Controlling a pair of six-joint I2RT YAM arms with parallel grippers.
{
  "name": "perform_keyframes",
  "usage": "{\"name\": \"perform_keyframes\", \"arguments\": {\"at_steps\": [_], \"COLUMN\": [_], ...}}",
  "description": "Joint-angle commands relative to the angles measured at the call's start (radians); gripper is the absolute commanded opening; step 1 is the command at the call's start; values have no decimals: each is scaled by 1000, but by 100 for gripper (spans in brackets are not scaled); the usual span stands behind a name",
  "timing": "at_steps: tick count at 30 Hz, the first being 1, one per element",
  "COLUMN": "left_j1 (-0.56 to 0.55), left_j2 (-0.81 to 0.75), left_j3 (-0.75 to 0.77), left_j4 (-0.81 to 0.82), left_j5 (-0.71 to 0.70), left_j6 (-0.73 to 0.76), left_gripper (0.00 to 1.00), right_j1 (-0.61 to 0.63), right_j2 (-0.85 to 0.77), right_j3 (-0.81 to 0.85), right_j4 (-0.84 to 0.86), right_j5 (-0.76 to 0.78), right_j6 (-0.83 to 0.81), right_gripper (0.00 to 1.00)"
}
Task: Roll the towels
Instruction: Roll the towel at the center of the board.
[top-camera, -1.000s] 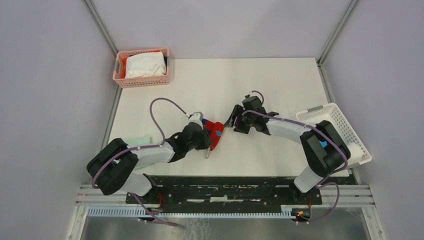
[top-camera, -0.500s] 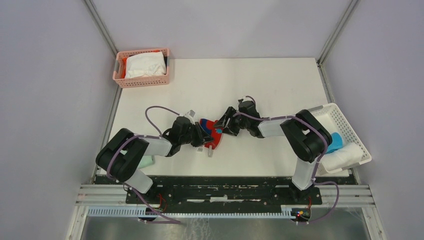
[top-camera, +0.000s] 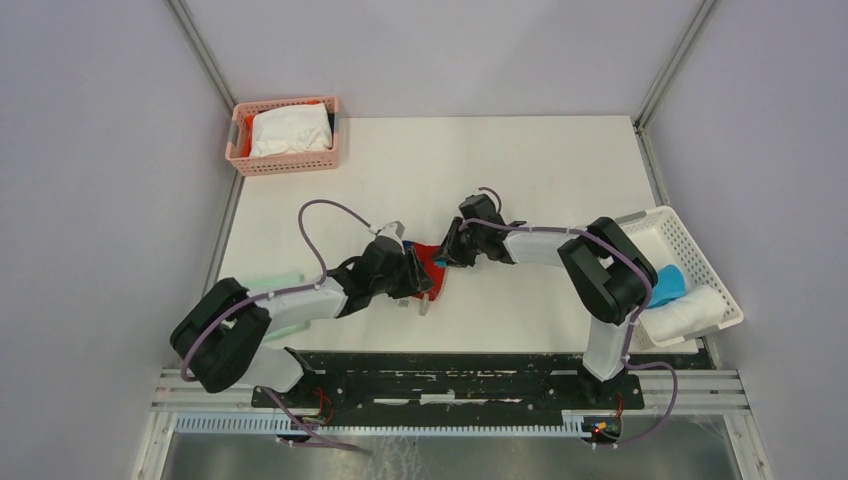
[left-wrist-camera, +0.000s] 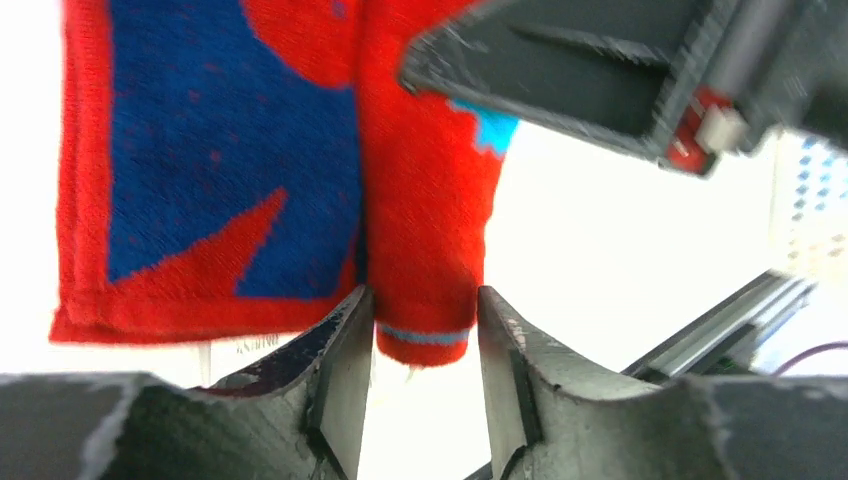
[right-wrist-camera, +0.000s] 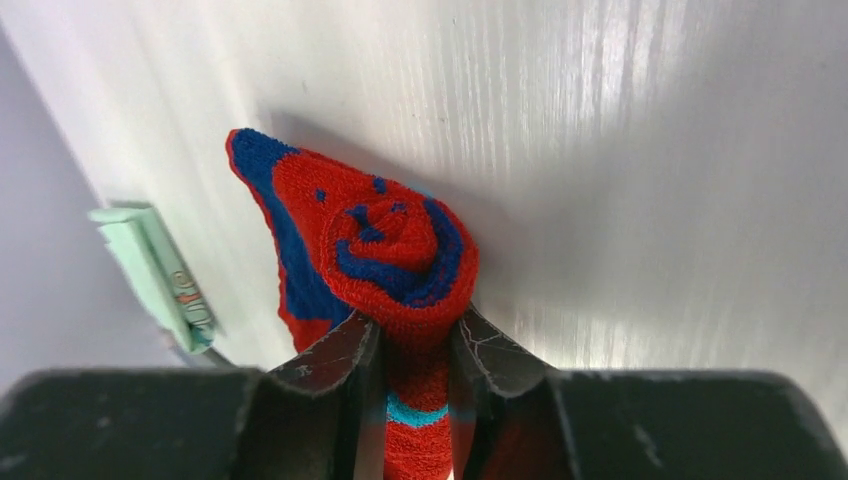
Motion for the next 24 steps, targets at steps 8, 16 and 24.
{"name": "perform_keyframes", "arguments": {"at_steps": [8, 16, 24], "left_j1": [-446, -658, -684], "left_j2": [-99, 169, 410], "left_j3": [228, 443, 516], "left_j4": [-393, -426, -370], "left_j5": [-816, -1143, -1257], "left_j6": [204, 324, 437], "left_gripper": [67, 67, 67], "right_j1": [63, 64, 63], "right_j2": [-43, -40, -35], "right_j3": [221, 228, 231], "right_j4": [-567, -575, -577], "right_j5": [296, 288, 270], "right_j6": [-117, -116, -116], "right_gripper": [23, 23, 23]}}
